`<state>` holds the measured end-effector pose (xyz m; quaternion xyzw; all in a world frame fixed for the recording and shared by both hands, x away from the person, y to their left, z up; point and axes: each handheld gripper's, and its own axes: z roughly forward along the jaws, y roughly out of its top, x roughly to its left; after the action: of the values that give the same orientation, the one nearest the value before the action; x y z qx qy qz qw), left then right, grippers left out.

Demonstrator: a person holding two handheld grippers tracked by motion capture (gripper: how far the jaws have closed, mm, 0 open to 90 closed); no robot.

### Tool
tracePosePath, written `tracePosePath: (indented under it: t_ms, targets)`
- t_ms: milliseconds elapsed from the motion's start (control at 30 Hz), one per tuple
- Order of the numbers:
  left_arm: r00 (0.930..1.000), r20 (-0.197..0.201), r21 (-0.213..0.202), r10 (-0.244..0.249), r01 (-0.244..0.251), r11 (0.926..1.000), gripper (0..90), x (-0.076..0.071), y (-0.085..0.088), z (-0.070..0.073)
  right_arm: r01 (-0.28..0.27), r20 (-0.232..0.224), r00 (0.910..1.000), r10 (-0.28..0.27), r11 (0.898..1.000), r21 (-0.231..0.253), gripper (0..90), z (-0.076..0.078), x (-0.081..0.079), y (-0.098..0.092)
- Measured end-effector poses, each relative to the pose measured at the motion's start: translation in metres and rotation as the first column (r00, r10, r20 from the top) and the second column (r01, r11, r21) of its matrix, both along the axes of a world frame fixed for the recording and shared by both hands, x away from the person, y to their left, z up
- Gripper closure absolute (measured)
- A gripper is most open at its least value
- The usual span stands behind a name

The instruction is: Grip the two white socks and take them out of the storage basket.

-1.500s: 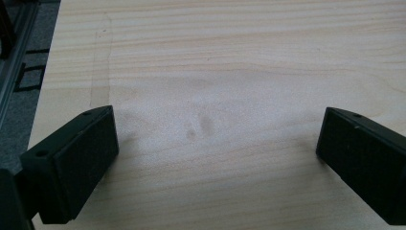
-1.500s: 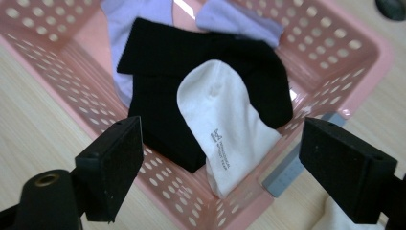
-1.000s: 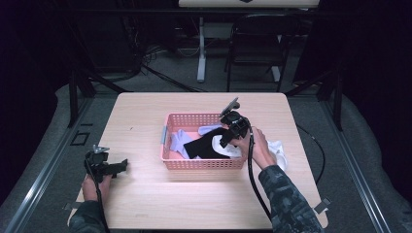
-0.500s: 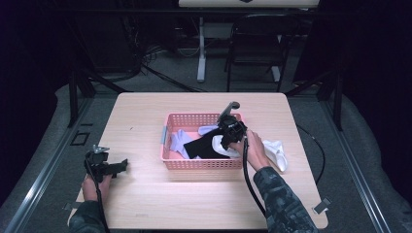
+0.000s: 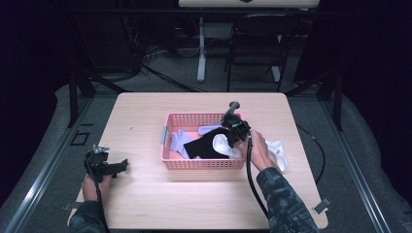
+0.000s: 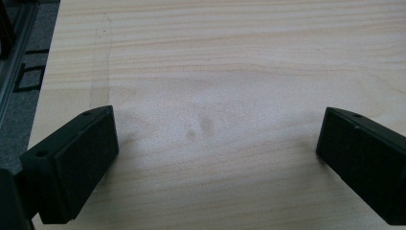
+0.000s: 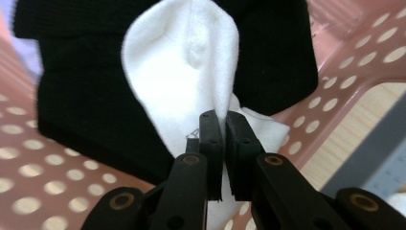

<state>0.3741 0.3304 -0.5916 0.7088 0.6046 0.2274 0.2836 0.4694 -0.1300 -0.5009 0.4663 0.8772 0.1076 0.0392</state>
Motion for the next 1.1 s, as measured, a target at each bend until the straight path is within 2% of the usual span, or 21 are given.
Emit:
tracePosePath:
  t_ms: [100, 133, 233, 267, 367, 600, 633, 700, 900, 1100]
  targets:
    - [1.0, 0.0, 0.0, 0.0, 0.0, 1.0, 0.5, 0.0, 0.0, 0.0, -0.007, 0.024, 0.9997, 0.007, 1.0, 0.028, 86.5, 0.012, -0.004, 0.0]
    - [1.0, 0.0, 0.0, 0.0, 0.0, 1.0, 0.5, 0.0, 0.0, 0.0, -0.024, 0.023, 0.9995, 0.024, 1.0, 0.019, 86.5, 0.017, -0.004, -0.001]
    - [1.0, 0.0, 0.0, 0.0, 0.0, 1.0, 0.5, 0.0, 0.0, 0.0, -0.023, 0.045, 0.9988, 0.02, 0.998, 0.054, 86.6, 0.027, -0.008, -0.002]
    - [1.0, 0.0, 0.0, 0.0, 0.0, 1.0, 0.5, 0.0, 0.0, 0.0, -0.029, 0.05, 0.9984, 0.026, 0.999, 0.045, 86.5, 0.031, -0.008, -0.002]
    - [1.0, 0.0, 0.0, 0.0, 0.0, 1.0, 0.5, 0.0, 0.0, 0.0, -0.039, 0.062, 0.9975, 0.035, 0.997, 0.061, 86.6, 0.043, -0.012, -0.004]
    - [1.0, 0.0, 0.0, 0.0, 0.0, 1.0, 0.5, 0.0, 0.0, 0.0, -0.054, 0.12, 0.992, 0.041, 0.993, 0.105, 86.5, 0.067, -0.019, -0.005]
    - [1.0, 0.0, 0.0, 0.0, 0.0, 1.0, 0.5, 0.0, 0.0, 0.0, -0.064, 0.122, 0.9911, 0.052, 0.993, 0.097, 86.5, 0.073, -0.019, -0.005]
    - [1.0, 0.0, 0.0, 0.0, 0.0, 1.0, 0.5, 0.0, 0.0, 0.0, -0.059, 0.139, 0.9894, 0.042, 0.991, 0.119, 86.6, 0.079, -0.021, -0.005]
    - [1.0, 0.0, 0.0, 0.001, -0.001, 1.0, 0.5, 0.0, 0.0, 0.0, -0.086, 0.174, 0.9826, 0.065, 0.989, 0.116, 86.5, 0.102, -0.024, -0.005]
    - [1.0, 0.0, 0.0, 0.0, 0.0, 1.0, 0.5, 0.0, 0.0, 0.0, -0.086, 0.199, 0.9781, 0.06, 0.988, 0.124, 86.5, 0.116, -0.028, -0.007]
